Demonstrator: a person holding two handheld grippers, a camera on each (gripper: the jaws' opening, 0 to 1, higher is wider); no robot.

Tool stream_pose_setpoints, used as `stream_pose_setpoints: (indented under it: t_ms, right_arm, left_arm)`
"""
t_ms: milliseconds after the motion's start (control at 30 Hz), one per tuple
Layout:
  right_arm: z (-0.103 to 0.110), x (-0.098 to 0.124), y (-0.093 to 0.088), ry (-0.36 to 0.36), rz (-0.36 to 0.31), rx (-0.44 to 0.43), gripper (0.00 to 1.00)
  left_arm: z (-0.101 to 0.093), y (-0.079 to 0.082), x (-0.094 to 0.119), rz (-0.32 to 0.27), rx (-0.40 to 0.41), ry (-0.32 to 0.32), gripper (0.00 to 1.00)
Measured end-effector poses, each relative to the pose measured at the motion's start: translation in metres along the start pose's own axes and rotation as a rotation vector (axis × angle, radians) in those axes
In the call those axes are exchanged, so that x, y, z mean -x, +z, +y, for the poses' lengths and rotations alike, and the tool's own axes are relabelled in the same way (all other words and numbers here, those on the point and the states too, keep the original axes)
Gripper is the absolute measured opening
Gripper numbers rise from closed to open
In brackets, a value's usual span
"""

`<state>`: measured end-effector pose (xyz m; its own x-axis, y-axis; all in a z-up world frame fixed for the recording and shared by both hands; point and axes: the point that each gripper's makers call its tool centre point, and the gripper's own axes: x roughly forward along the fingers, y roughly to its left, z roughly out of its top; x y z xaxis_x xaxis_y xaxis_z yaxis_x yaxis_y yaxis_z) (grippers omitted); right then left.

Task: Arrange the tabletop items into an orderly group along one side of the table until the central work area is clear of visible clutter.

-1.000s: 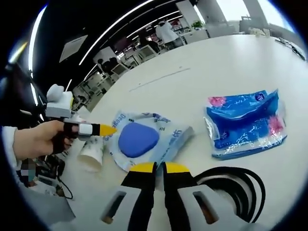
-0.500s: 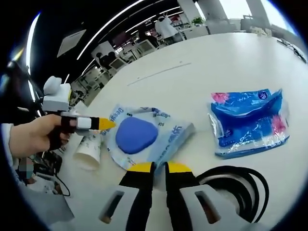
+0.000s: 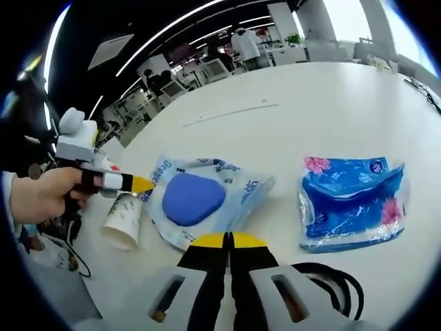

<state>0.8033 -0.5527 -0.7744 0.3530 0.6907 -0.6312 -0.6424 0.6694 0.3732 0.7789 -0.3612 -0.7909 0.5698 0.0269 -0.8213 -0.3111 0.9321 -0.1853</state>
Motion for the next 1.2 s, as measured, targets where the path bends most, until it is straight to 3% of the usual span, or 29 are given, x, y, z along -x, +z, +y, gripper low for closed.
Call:
stream_pose_setpoints:
  t_ms: [367,567,1067,1200]
  right_arm:
    - [-0.022,-0.004,0.031,-0.026,-0.022,0.060,0.00]
    - [-0.030,-0.001,0.031,-0.045,0.000,0.107,0.00]
    - [-0.055,-0.015,0.023,-0.072,0.054,0.147,0.00]
    - [-0.058,-0.018,0.021,-0.058,0.049,0.154,0.00]
  left_arm:
    - [-0.016,0.005,0.014,-0.031,0.037,-0.042,0.00]
    - [-0.027,-0.002,0.019,-0.036,0.062,-0.056,0.00]
    - [-0.044,-0.013,0.016,-0.003,0.015,-0.053,0.00]
    - [-0.042,-0.014,0.014,-0.004,-0.049,-0.024,0.00]
